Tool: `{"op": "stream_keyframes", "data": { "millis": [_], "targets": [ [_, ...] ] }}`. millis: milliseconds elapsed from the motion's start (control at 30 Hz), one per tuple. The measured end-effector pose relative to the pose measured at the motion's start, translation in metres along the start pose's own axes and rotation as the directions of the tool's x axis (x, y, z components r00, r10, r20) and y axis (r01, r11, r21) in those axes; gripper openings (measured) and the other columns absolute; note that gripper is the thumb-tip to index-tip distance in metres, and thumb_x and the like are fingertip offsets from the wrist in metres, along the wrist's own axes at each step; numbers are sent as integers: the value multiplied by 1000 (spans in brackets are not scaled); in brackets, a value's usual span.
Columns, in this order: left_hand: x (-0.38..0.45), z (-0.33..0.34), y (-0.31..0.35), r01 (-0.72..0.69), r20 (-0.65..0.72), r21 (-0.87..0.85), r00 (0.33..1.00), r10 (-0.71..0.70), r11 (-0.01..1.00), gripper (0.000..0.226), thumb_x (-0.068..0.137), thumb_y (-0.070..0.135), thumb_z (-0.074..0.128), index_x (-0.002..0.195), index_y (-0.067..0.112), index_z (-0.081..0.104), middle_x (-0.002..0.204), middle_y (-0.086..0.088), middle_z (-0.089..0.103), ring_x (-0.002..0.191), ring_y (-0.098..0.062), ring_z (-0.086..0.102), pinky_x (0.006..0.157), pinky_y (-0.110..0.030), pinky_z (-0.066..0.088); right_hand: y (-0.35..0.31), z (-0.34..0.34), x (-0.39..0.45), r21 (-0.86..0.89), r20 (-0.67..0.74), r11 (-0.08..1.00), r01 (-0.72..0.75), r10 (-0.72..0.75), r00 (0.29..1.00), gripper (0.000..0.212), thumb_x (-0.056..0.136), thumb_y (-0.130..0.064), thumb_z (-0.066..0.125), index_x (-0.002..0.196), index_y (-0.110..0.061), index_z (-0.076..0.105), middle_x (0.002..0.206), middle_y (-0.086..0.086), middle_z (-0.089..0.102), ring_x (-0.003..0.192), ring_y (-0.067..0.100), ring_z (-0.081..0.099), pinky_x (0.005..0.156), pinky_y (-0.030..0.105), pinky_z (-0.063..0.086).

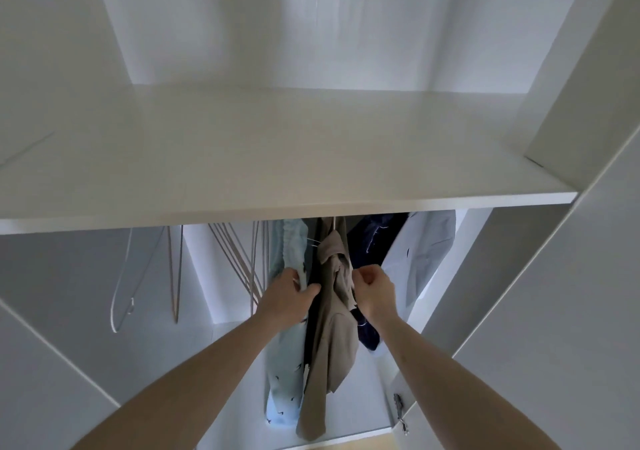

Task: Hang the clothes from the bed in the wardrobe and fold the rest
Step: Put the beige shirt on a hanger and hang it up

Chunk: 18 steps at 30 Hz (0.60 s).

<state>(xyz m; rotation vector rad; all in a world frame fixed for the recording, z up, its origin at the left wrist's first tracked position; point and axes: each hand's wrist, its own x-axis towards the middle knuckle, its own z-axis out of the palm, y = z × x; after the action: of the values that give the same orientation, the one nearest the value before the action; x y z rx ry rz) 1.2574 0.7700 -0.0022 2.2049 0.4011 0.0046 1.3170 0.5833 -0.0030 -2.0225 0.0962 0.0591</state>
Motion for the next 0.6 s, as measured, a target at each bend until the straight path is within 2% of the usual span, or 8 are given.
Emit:
{"op": "stream_keyframes", "data": {
  "millis": [100, 167, 267, 367, 433, 533, 600],
  "targets": [
    [-11, 9, 11, 14, -90, -2, 996, -14, 1000, 68, 71, 83, 58, 103, 24, 52, 93, 5, 61, 88, -18, 63, 83, -43, 58, -12, -3, 33, -25, -48, 999, -31, 29, 998, 31, 96, -41, 64, 108, -13, 67, 87, -2, 71, 78, 13, 65, 61, 23, 45],
    [-17, 16, 16, 11, -153, 84, 988, 2, 996, 77, 64, 92, 59, 108, 29, 47, 97, 10, 59, 89, -14, 61, 77, -35, 56, -22, 1, 61, -35, -24, 996, -83, 83, 996, 42, 94, -50, 64, 100, -8, 64, 83, 1, 68, 76, 19, 64, 66, 25, 47],
    [-22, 26, 18, -13, -231, 188, 971, 57, 982, 71, 61, 91, 62, 94, 32, 41, 84, 14, 54, 75, -5, 56, 58, -23, 42, -36, 12, 96, -18, 6, 983, -181, 181, 983, 56, 90, -62, 66, 89, -7, 58, 74, 5, 62, 74, 26, 63, 69, 35, 53],
    [-19, 36, 15, 3, -261, 230, 963, 59, 973, 52, 67, 79, 63, 81, 35, 39, 69, 14, 54, 62, 0, 52, 50, -21, 31, -44, 21, 124, -55, 58, 957, -284, 287, 956, 69, 85, -67, 67, 110, -3, 59, 99, 11, 71, 87, 29, 71, 60, 30, 53],
    [-15, 41, 14, 25, -276, 266, 960, 51, 964, 41, 73, 70, 61, 76, 34, 42, 63, 12, 54, 58, -1, 51, 49, -22, 31, -43, 26, 140, -119, 87, 948, -296, 307, 948, 62, 89, -56, 64, 117, -1, 61, 106, 14, 71, 92, 31, 72, 68, 32, 57],
    [-15, 42, 15, 34, -285, 348, 956, 71, 937, 28, 83, 56, 57, 73, 31, 48, 61, 12, 53, 55, 0, 47, 48, -21, 30, -37, 23, 148, -209, 71, 957, -199, 217, 974, 35, 91, -30, 57, 109, -1, 64, 103, 14, 69, 89, 32, 69, 73, 35, 57],
    [-17, 41, 16, 41, -270, 411, 960, 79, 911, 26, 90, 48, 52, 72, 29, 46, 61, 11, 51, 54, -3, 45, 48, -22, 32, -29, 13, 146, -301, 44, 943, -141, 162, 986, 31, 93, -22, 55, 112, 0, 65, 108, 15, 69, 93, 33, 67, 76, 35, 56]
  ]
}}
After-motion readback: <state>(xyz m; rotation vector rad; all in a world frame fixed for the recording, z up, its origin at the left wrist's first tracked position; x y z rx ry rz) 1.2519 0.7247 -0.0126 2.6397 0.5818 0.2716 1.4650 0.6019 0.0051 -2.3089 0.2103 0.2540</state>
